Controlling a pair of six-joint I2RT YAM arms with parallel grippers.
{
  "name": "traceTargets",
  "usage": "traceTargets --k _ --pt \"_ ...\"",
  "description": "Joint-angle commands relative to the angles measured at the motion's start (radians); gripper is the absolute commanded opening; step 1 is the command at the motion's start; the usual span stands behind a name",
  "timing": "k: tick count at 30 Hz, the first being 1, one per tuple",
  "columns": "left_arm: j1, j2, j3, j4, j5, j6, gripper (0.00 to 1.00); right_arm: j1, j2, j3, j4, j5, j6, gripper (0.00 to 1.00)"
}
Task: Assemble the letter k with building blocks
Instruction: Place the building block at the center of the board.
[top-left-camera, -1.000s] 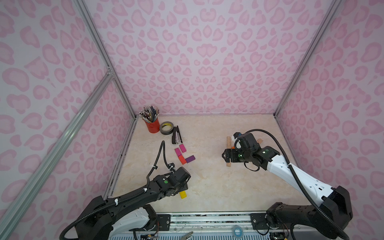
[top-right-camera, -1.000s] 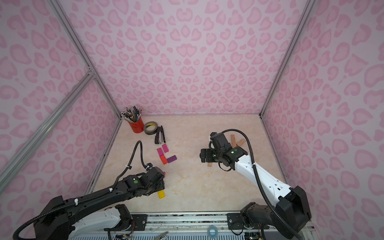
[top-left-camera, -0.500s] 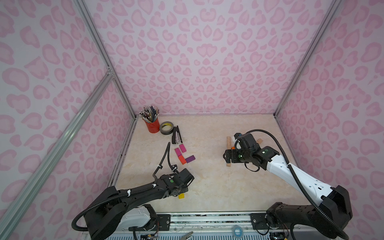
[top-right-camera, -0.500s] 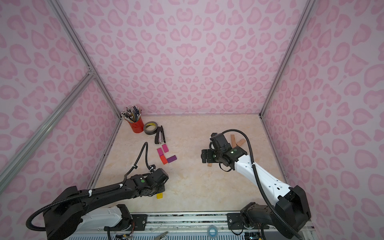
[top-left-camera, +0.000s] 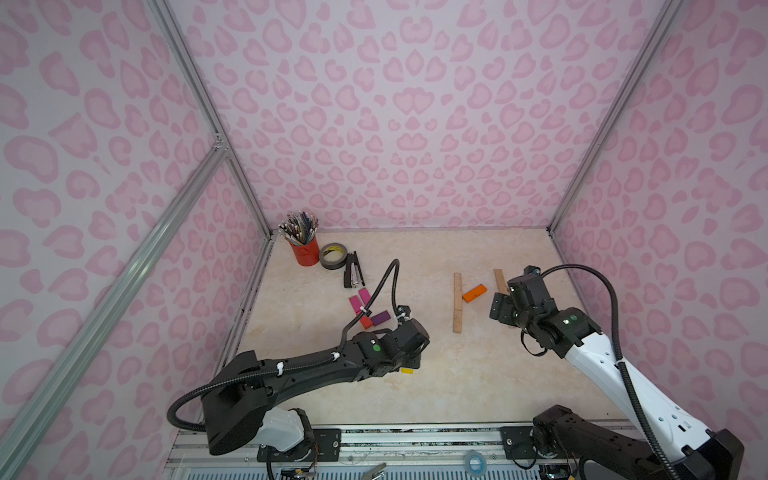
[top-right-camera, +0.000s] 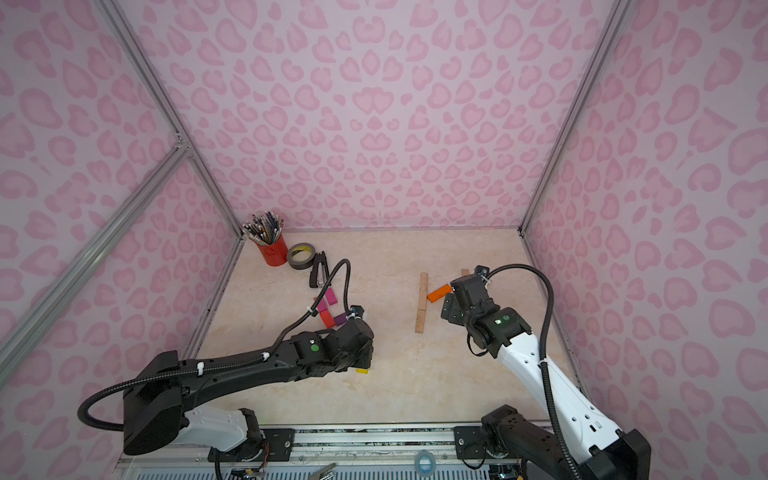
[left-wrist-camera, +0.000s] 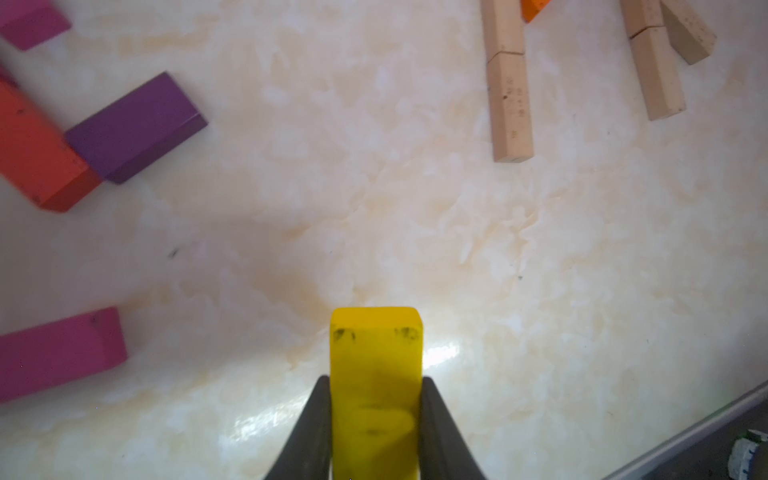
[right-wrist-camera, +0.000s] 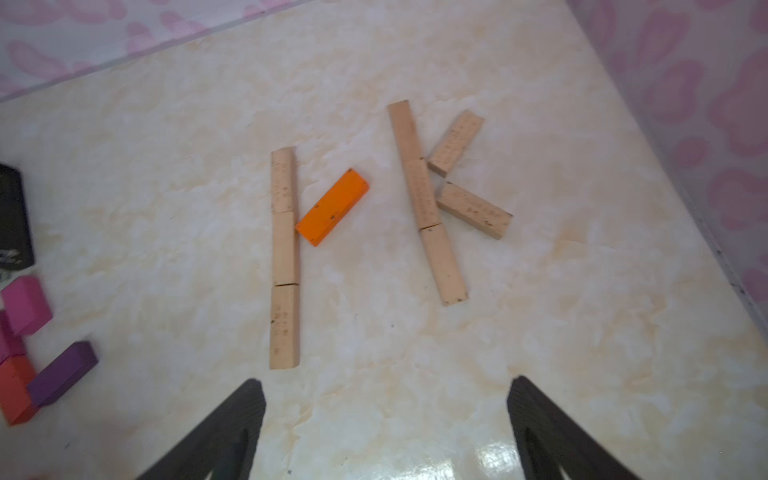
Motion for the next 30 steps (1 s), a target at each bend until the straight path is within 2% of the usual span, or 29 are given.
traceTargets --k 1,8,14,19,25,30 --pt "-0.029 0.12 0.129 0.055 -0.034 0.118 0.12 -0.071 -0.062 -0.032 -0.089 0.078 0.049 0.93" --pt "-0.077 0.405 0.487 0.035 -0.004 0.226 0.13 -0.184 -0.217 -0.069 -0.233 0.144 0.076 0.93" --pt "-0.092 0.61 0.721 -0.019 0.028 0.279 0.14 -0.21 -0.31 -0.069 -0.296 0.178 0.093 0.94" --pt "-0.101 0.762 0.904 -0.07 0.048 0.309 0.14 -0.218 -0.327 -0.05 -0.336 0.178 0.088 0.93" --pt "-0.101 0.924 1.08 -0.139 0.066 0.32 0.14 -0.218 -0.342 -0.047 -0.35 0.164 0.099 0.93" --pt "-0.102 0.984 1.142 -0.161 0.08 0.322 0.18 -0.218 -0.359 -0.048 -0.363 0.162 0.102 0.93"
